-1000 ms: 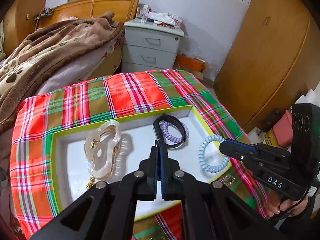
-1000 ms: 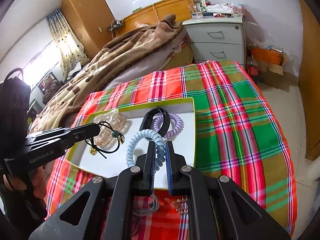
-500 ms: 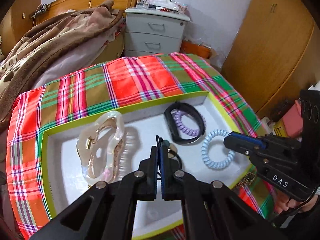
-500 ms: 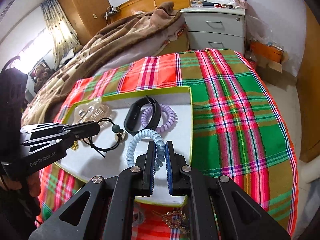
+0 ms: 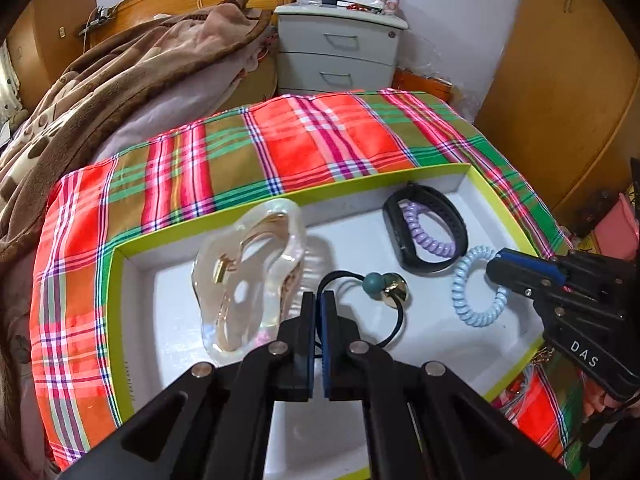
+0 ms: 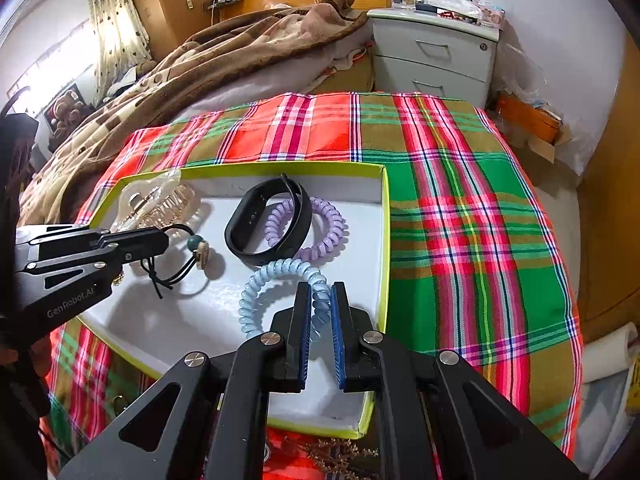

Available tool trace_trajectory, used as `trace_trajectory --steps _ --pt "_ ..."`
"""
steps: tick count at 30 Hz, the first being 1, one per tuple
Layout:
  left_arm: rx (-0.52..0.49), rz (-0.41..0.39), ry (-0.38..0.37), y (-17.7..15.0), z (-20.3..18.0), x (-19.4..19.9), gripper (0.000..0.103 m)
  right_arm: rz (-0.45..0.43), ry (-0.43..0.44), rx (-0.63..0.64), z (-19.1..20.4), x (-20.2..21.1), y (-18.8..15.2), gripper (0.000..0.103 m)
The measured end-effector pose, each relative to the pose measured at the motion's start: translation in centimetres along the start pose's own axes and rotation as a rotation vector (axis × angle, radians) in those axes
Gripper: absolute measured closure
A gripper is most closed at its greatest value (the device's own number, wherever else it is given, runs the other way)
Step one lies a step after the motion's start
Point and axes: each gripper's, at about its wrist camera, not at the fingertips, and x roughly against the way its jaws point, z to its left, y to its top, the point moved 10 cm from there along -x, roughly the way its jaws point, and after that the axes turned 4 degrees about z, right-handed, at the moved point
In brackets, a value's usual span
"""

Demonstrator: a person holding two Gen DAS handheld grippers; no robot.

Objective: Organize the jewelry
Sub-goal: 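Carry the hair tie over the box with the left tool while the right tool releases the blue coil inside, then open the left tool to drop the black hair tie into the box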

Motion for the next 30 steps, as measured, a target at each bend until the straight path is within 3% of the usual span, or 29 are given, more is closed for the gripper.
trace_trajectory --steps 23,27,30 --pt "0.023 -0.005 -0.003 -0.47 -0.31 0.19 0.098 -0.014 -0.074 0.016 -0.22 -0.23 0.72 0.092" --pt "0.035 -0.006 -0.018 -0.59 -0.16 0.3 0.084 -0.021 -0.081 0.018 -0.29 -0.01 0.95 0.092" --pt "0.037 -0.01 -0.022 -0.63 -0.2 0.49 0.081 -0.027 -0.079 0.019 -0.24 0.11 1.03 0.088"
